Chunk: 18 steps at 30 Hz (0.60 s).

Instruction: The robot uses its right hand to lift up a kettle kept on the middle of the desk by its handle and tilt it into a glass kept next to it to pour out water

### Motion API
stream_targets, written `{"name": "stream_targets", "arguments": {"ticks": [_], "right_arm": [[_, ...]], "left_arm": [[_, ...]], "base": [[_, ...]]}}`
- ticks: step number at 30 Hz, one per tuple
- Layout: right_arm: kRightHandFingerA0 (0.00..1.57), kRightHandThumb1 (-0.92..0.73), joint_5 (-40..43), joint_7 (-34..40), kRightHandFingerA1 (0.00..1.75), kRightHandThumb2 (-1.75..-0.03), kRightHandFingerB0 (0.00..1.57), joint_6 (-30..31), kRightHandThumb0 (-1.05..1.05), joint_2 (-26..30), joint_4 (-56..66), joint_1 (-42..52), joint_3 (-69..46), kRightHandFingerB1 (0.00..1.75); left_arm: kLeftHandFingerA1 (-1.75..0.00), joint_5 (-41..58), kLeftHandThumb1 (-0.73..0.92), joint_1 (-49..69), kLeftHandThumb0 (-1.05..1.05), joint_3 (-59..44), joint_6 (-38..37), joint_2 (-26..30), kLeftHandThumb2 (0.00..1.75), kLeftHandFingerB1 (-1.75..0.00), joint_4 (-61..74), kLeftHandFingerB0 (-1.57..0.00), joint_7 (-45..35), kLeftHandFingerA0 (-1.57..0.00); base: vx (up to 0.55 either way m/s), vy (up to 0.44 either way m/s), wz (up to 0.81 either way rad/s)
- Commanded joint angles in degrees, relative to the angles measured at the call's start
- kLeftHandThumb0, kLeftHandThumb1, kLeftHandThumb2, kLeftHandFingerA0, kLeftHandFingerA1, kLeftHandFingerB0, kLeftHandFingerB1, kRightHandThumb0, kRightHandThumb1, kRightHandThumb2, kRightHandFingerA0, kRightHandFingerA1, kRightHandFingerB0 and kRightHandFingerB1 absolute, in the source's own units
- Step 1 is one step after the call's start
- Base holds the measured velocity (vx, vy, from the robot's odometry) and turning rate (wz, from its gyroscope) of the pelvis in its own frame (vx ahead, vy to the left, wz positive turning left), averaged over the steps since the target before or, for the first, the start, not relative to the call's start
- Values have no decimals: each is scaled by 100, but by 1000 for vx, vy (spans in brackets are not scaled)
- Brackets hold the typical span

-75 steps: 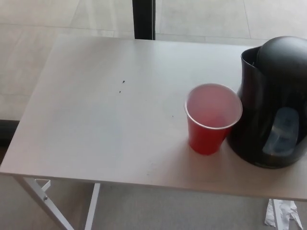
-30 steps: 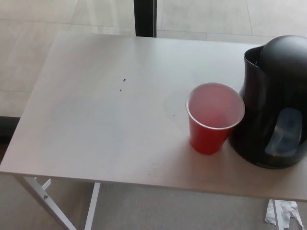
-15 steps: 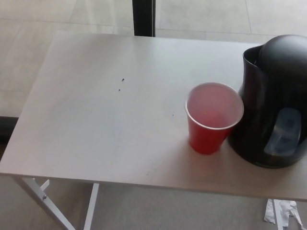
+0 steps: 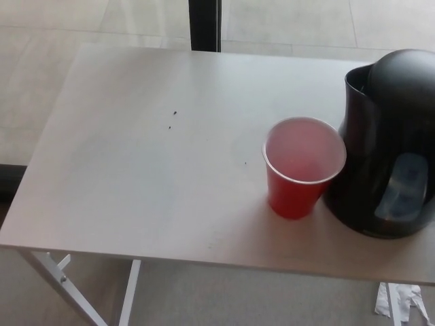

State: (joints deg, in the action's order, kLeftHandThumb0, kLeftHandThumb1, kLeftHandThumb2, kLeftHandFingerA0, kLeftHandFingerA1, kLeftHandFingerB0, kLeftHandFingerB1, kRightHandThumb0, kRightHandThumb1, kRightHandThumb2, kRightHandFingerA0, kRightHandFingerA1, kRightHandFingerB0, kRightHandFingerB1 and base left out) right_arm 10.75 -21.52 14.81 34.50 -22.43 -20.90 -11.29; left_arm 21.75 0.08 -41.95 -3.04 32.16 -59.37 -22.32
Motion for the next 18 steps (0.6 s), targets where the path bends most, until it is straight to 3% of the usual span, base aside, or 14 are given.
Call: {"name": "stream_targets", "arguments": {"ticks": [1, 2, 4, 5, 6, 7, 8, 10, 11, 12, 13, 14, 15, 18], "right_arm": [[101, -73, -280, 983, 120, -62, 63, -168, -23, -417, 177, -47, -232, 46], [101, -73, -283, 986, 120, -62, 63, -160, -23, -400, 197, -31, -272, 46], [97, -71, -396, 1053, 163, -76, 84, -329, -10, -454, 153, -22, -234, 59], [118, -47, -353, 893, 152, -119, 103, -741, -6, -523, 81, 42, -248, 108], [118, -47, -356, 881, 152, -119, 103, -795, -6, -550, 71, 51, -246, 108], [96, -42, -398, 899, 172, -137, 94, -910, -6, -565, 34, 61, -239, 139], [95, -40, -520, 988, 173, -143, 91, -1190, -6, -594, -31, 95, -208, 153], [96, -42, -700, 1223, 175, -145, 86, -1614, -13, -680, -54, 160, -181, 158], [97, -44, -836, 1319, 175, -142, 83, -1858, -15, -664, -13, 193, -138, 159], [97, -44, -914, 1405, 175, -142, 83, -1928, -15, -667, -7, 190, -114, 159], [93, -45, -987, 1470, 175, -136, 78, -2000, -17, -651, 17, 194, -98, 167], [93, -45, -992, 1481, 175, -136, 78, -2022, -17, -663, -7, 189, -90, 167], [89, -49, -980, 1471, 175, -129, 76, -2127, -17, -648, 26, 132, -109, 162], [88, -53, -1322, 1577, 175, -122, 74, -2258, -16, -444, 115, 109, 71, 160]], "left_arm": [[-106, 123, 73, -35, -105, 4, -74, 42, 88, -128, -2, -94, 89, -120], [-106, 108, 73, -80, -105, 28, -69, 27, 88, -128, -2, -94, 99, -120], [-108, 81, 52, -116, -105, 49, -96, 46, 121, -128, -69, -86, 96, -117], [-105, 100, 73, -102, -105, 45, -95, 55, 87, -128, -76, -90, 15, -117], [-105, 107, 73, -86, -105, 39, -94, 69, 87, -128, -75, -90, 2, -117], [-95, 125, 53, -93, -105, 26, -75, 74, 122, -131, -82, -92, 6, -126], [-105, 151, 72, -110, -105, 6, -44, 77, 88, -128, -90, -94, 18, -120], [-101, 144, 73, -148, -105, 1, -55, 84, 88, -123, -139, -96, 78, -124], [-92, 165, 52, -92, -105, -7, -26, 49, 124, -127, 6, -104, 77, -129], [-92, 158, 52, -101, -105, -5, -38, 60, 124, -127, -16, -104, 73, -129], [-105, 136, 73, -78, -105, 11, 2, 80, 87, -127, 20, -91, 103, -121], [-105, 135, 73, -76, -105, 8, 4, 91, 87, -127, 21, -91, 105, -121], [-92, 137, 49, -76, -105, 3, -52, 81, 123, -131, 16, -102, 88, -128], [-111, 75, 78, -94, -105, 44, -70, 116, 88, -135, -4, -80, 146, -108]], "base": [[0, 0, 0], [0, 0, 0], [0, 0, 0], [0, 0, 0], [0, 0, 0], [0, 0, 0], [0, 0, 0], [0, 0, 0], [0, 0, 0], [0, 0, 0], [0, 0, 0], [0, 0, 0], [0, 0, 0], [0, 0, 0]]}}
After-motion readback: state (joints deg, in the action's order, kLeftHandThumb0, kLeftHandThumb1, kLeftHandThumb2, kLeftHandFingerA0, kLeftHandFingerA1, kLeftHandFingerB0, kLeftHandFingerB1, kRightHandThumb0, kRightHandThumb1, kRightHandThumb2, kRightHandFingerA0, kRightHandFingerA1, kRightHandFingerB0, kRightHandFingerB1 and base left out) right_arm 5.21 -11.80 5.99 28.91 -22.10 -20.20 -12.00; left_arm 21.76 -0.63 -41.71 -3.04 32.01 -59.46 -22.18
